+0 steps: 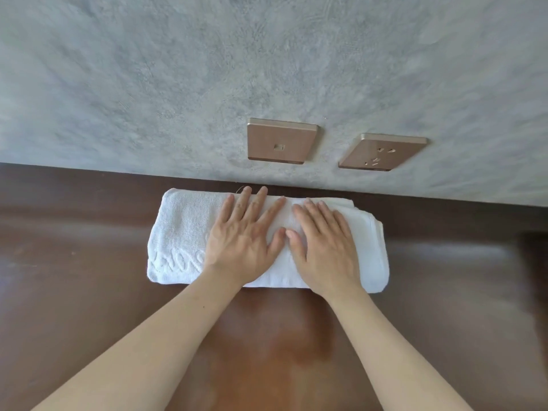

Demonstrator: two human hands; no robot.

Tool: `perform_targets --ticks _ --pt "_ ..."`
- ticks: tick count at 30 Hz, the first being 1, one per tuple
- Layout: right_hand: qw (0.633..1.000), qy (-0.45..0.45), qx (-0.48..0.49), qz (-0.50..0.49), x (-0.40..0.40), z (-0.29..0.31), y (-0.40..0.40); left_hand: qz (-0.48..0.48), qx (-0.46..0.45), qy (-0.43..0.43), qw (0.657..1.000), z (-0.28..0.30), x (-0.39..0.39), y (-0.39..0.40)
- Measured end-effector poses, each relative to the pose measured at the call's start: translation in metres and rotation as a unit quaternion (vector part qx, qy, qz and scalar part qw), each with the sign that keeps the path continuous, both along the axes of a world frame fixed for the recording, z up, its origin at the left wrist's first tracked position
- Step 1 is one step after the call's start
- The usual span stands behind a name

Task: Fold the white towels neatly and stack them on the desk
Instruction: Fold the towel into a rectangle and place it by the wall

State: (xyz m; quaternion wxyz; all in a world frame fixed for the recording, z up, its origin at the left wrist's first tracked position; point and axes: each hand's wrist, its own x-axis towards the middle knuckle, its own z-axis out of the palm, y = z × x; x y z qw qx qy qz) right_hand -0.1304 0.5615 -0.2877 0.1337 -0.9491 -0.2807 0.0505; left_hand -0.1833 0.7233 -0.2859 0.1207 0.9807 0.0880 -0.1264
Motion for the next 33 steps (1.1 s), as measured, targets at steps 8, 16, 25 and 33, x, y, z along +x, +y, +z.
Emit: perform_targets --ticks 8,16,25,33 --pt "0.988 0.102 -0.109 -0.032 0.029 -0.003 -0.024 0.013 0.029 0.004 0.999 0.002 -0.008 0.024" --pt "0.975 0.159 -0.051 -0.15 0.044 -0.006 -0.057 0.18 -0.002 -0.013 0.984 0.005 -0.037 0.075" --pt "0.979 0.123 -0.019 -0.16 0.045 -0.005 -0.048 0.296 -0.16 -0.045 0.941 -0.003 -0.037 0.091" --pt "0.971 0.131 -0.012 -0.2 0.045 0.002 -0.041 0.311 -0.197 -0.045 0.929 -0.007 -0.044 0.093"
